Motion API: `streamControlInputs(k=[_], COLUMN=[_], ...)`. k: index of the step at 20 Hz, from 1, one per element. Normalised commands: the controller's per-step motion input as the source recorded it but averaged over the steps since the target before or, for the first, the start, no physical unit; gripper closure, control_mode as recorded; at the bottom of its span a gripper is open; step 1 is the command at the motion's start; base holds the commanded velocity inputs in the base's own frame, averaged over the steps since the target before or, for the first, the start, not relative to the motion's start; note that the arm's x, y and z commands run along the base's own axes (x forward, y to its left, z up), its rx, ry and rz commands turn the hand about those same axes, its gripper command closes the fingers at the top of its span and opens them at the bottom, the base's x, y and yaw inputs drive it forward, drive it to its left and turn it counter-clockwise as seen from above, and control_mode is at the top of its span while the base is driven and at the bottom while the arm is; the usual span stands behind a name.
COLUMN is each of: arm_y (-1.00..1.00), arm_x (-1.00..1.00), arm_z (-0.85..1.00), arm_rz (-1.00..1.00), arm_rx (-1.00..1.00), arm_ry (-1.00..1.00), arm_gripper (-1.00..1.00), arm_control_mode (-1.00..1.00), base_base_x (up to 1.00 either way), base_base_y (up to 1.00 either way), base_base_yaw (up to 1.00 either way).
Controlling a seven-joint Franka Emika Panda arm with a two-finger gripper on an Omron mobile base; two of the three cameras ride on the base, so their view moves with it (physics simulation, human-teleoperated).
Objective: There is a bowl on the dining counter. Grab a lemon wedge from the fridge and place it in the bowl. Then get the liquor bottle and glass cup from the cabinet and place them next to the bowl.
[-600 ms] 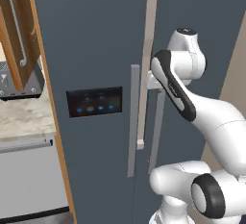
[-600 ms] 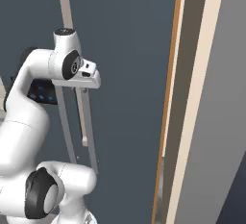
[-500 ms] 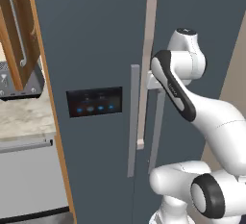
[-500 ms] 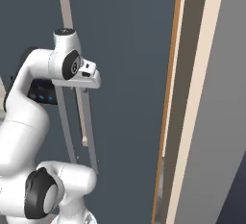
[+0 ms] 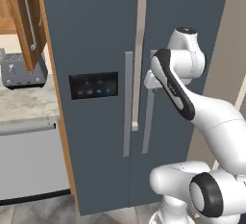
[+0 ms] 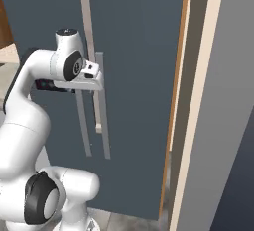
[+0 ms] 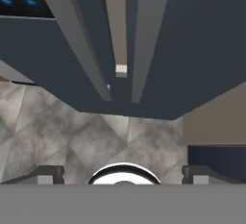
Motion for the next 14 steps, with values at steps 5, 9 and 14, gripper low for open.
streamControlInputs(k=[5,9,14], arm_y=[0.0,0.0,0.0], arm_x=[0.0,0.0,0.0], arm_z=[0.0,0.0,0.0], arm_rz=[0.0,0.0,0.0], arm_rx=[0.0,0.0,0.0], arm_ry=[0.0,0.0,0.0], arm_gripper=[-1.0,-1.0,-1.0], arm_control_mode=[1.0,1.0,1.0], base_base_x=[-0.5,-0.45,-0.18], base_base_y=[0.09,0.07,0.05], base_base_yaw=[0.0,0.0,0.0])
